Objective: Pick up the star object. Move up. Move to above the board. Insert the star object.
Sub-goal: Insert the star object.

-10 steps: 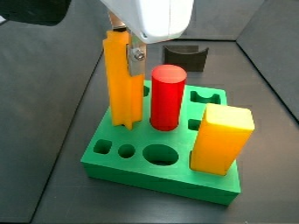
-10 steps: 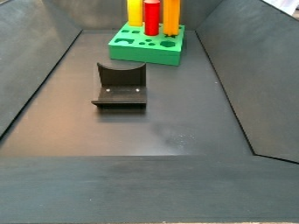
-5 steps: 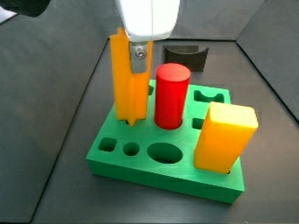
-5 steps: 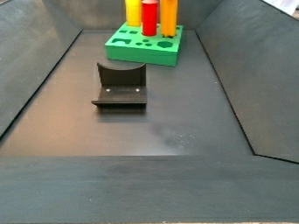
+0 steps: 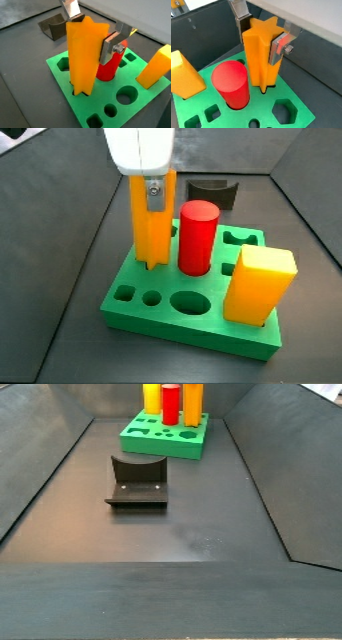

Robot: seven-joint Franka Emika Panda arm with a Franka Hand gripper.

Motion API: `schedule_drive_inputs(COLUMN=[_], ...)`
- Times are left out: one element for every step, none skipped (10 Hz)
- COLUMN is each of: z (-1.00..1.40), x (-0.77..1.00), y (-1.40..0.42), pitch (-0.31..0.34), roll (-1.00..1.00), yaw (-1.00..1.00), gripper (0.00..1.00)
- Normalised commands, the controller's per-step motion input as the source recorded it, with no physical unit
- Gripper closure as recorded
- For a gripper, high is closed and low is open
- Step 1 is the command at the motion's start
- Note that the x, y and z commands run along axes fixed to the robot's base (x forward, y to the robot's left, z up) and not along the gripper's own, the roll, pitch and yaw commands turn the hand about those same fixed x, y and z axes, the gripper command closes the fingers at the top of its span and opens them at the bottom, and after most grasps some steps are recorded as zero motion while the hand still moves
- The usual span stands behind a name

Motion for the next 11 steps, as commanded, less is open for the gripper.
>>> schedule_drive_inputs(z=[-0.34,-0.23,0.0,-0.65,-0.98,-1.0,-1.0,-1.0,-1.0,-1.0,-0.82], x=[0.0,0.11,0.0,-0.05,-0.06,-0.07,-0.05,0.0,0.0,0.03,0.0], y=[0.0,0.0,0.0,-0.1,-0.11,-0.06,-0.06,-0.1,-0.11,-0.1,-0.1], pitch=[-0.031,-0.001,0.013,-0.149,-0.154,-0.089,-0.061,-0.024,-0.024,-0.034,-0.091], roll=[0.03,0.0,0.0,-0.02,0.02,0.08,0.09,0.13,0.15,0.16,0.15], yaw=[-1.0,-0.93,0.0,-0.07,-0.19,-0.15,-0.12,-0.09,-0.05,0.0,0.0], gripper=[1.0,1.0,1.0,1.0,1.0,1.0,1.0,1.0,1.0,1.0,1.0])
